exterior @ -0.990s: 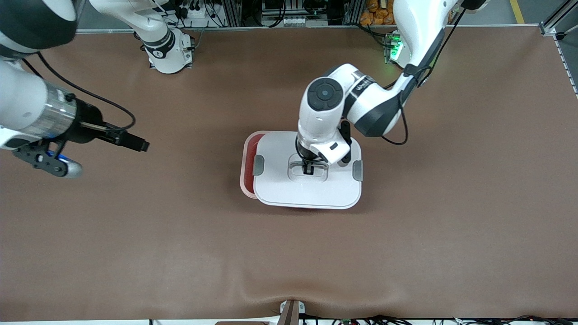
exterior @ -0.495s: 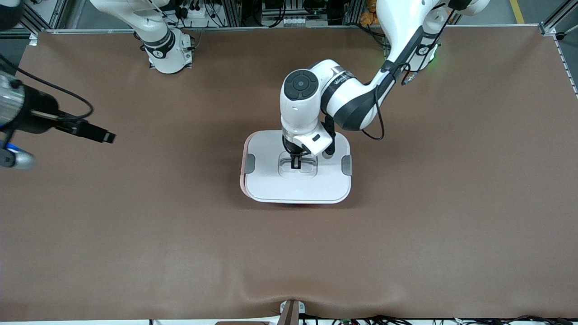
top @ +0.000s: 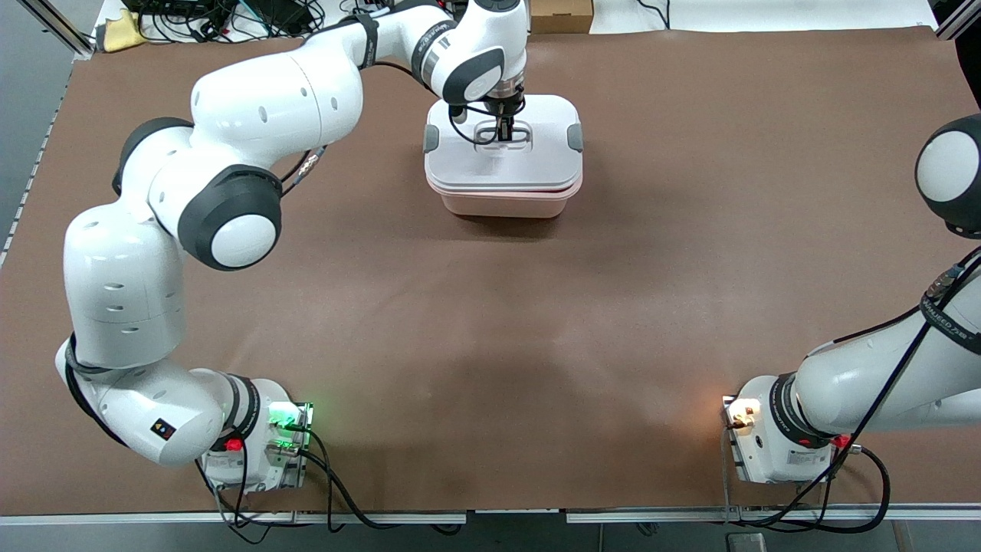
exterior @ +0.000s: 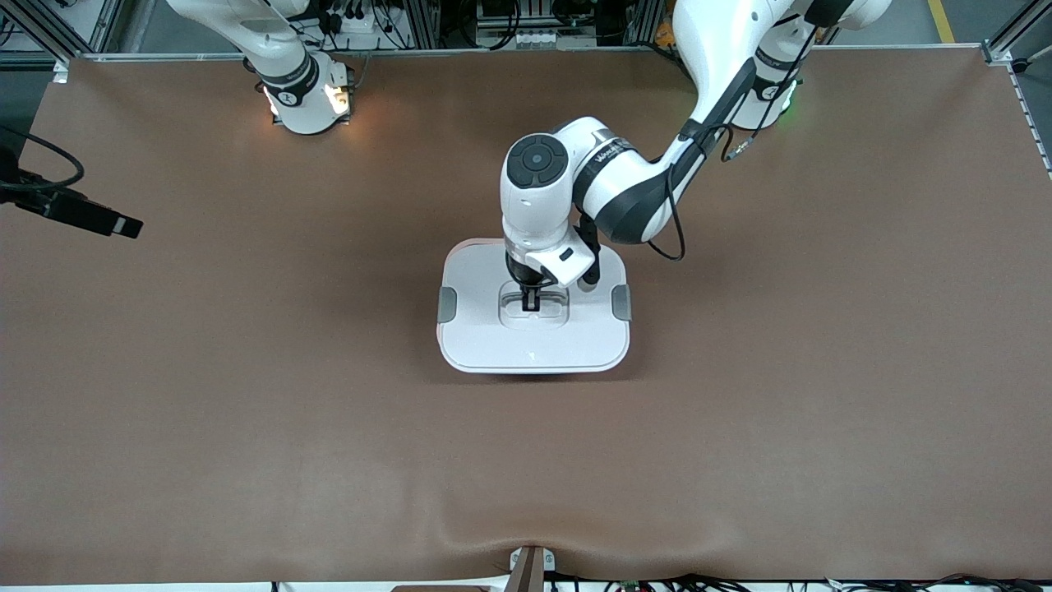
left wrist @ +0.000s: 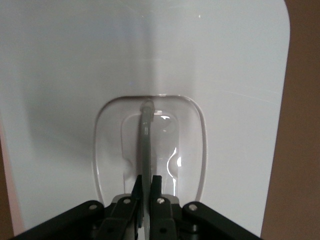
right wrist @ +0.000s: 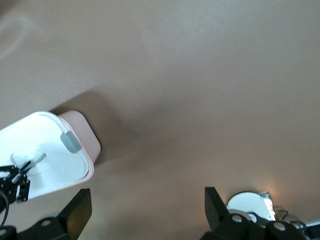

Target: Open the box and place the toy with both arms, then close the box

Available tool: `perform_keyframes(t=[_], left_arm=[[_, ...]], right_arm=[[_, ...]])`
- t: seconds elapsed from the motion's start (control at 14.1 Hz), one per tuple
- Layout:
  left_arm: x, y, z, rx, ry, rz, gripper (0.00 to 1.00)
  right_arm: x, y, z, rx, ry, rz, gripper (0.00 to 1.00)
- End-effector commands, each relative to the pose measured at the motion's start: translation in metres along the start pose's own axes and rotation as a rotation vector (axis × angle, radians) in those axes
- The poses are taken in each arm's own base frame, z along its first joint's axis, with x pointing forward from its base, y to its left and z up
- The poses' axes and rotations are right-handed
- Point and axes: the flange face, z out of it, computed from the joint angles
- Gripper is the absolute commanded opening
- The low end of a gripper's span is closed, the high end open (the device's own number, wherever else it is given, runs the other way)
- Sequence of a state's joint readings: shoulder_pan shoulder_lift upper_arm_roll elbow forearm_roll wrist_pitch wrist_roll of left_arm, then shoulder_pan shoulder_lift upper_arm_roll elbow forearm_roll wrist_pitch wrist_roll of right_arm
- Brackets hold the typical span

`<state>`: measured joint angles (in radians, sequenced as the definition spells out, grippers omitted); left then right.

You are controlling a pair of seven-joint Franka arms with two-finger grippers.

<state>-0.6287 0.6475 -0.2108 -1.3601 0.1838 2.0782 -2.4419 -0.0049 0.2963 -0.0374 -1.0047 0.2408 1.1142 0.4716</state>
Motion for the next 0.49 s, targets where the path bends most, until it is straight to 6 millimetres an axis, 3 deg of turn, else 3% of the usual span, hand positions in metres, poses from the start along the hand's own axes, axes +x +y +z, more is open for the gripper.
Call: perform_keyframes(t=[0.0, 0.42], left_arm=[[-0.011, -0.002, -0.005, -0.032, 0.006, -0.018, 0.0], [-0.015, -0.01, -0.009, -0.029, 0.015, -0.011, 0.0]], right_arm=[[-0.018, 0.009, -0.01, 0.009, -0.031, -0.048, 1.0], [-0.039, 0.012, -0.023, -0.111, 0.04, -0.247, 1.0]])
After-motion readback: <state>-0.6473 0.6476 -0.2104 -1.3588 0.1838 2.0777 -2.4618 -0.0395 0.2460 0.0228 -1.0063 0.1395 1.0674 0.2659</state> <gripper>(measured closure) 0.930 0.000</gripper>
